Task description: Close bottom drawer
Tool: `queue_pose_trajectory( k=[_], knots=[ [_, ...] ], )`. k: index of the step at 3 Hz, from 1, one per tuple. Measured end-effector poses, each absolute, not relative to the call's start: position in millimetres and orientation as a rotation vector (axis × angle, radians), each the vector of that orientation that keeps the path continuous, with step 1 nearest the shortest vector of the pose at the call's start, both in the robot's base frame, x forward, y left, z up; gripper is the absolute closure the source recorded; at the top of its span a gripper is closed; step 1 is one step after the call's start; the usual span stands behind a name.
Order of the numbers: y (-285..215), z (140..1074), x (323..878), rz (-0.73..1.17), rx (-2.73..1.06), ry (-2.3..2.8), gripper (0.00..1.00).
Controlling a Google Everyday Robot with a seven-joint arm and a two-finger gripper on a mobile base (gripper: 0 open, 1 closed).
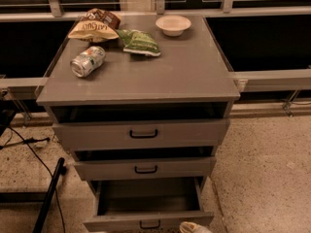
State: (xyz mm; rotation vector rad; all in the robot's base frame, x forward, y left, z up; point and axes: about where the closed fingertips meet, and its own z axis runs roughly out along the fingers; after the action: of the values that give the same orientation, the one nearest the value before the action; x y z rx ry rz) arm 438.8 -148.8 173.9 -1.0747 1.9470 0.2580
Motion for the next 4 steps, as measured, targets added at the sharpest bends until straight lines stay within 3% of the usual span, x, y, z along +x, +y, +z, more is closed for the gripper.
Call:
queue_pose_trajectory(
  k=[4],
  knots=[
    [-124,172,488,0.252,-1.091,1.878,1.0]
  ],
)
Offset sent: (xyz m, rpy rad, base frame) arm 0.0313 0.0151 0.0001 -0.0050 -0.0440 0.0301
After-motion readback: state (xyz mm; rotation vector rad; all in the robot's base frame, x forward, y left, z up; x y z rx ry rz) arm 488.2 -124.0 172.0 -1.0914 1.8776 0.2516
